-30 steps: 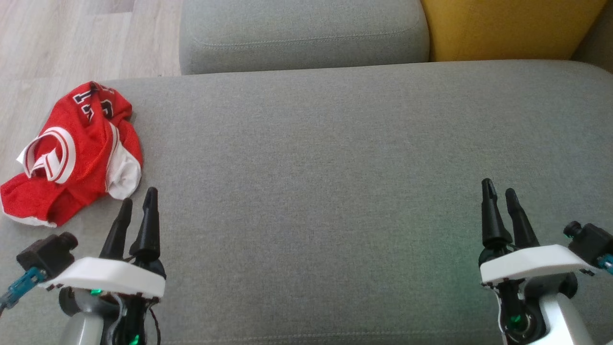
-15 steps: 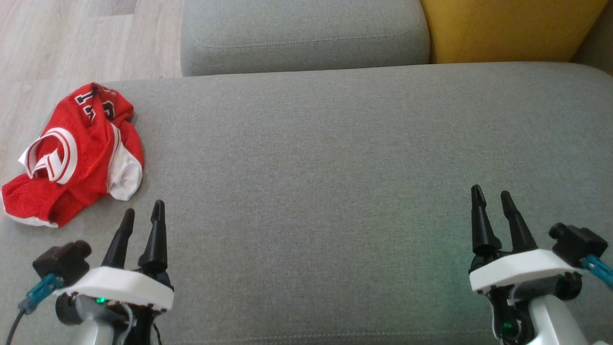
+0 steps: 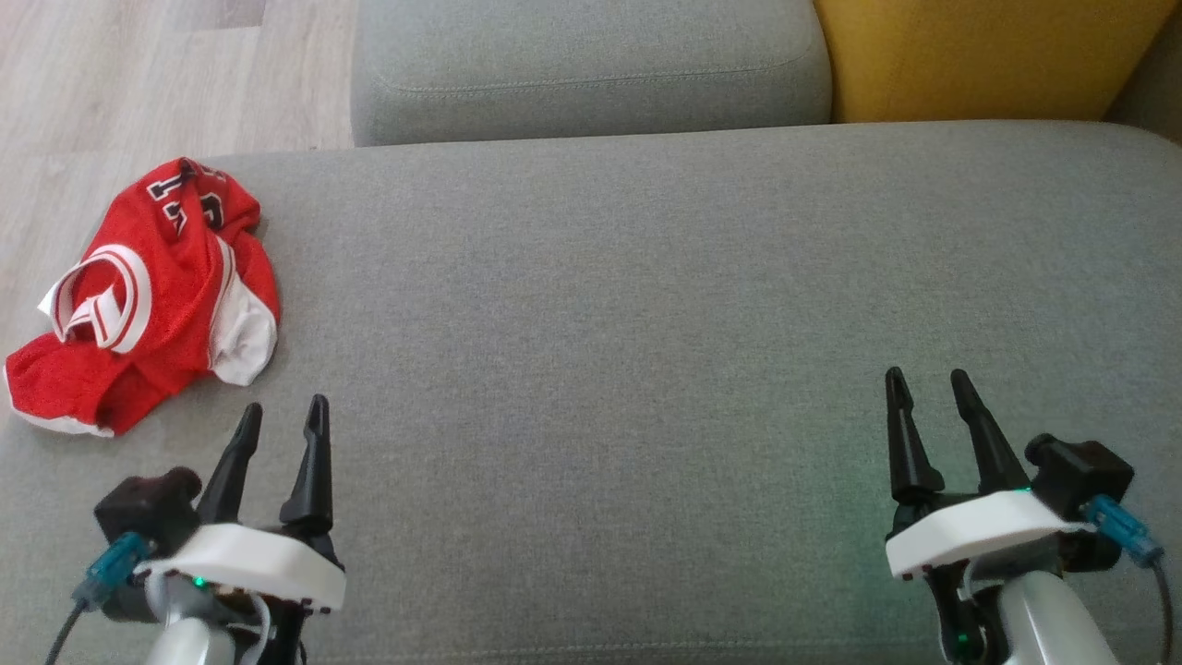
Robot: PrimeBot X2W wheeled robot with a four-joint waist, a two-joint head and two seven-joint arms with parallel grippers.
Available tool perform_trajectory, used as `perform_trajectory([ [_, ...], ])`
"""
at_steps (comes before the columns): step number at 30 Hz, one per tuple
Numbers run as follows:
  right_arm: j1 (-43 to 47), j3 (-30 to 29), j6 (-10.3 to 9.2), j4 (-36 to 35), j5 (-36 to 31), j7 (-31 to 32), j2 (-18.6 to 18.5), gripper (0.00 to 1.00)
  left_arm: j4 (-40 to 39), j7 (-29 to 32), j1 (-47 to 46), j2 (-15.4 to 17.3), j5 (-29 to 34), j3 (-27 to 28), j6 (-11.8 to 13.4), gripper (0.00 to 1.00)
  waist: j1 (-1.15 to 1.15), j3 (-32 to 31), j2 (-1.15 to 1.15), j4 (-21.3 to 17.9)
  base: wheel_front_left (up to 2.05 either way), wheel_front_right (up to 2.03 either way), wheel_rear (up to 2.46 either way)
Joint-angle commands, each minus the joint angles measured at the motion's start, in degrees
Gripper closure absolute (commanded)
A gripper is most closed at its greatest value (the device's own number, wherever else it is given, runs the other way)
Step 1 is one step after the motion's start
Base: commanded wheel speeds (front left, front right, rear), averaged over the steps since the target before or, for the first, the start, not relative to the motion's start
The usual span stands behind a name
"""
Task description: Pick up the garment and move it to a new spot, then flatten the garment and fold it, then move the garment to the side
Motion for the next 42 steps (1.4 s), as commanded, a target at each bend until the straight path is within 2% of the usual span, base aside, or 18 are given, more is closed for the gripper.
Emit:
perform_trajectory([
  [1,-3.5,1.3,-0.03,-1.5,-2.5,-1.1,-0.2,0.0,-1.8,-0.9,-2.1,1.4,2.5,1.1,-0.2,0.0,0.0,0.0,0.0,0.0,0.0,0.0,0.0],
  [8,-3.7,1.7,-0.04,-1.2,-7.5,-2.3,-0.1,0.0,-1.4,-2.1,-2.1,1.4,7.6,0.9,0.0,0.0,0.0,-0.1,0.0,-0.1,0.0,0.0,0.0],
  [26,-3.7,3.2,-0.04,-0.6,-15.5,-4.0,-0.1,0.0,1.5,-5.1,-2.2,0.5,17.9,2.2,-0.7,0.0,0.0,-0.2,0.0,-0.2,0.0,0.0,0.0],
  [42,-3.5,2.8,-0.04,-0.4,-11.4,-3.5,-0.1,0.0,3.2,-5.2,-2.2,-1.2,17.3,4.7,-1.8,0.0,0.0,0.0,0.0,-0.3,0.0,0.0,0.0],
])
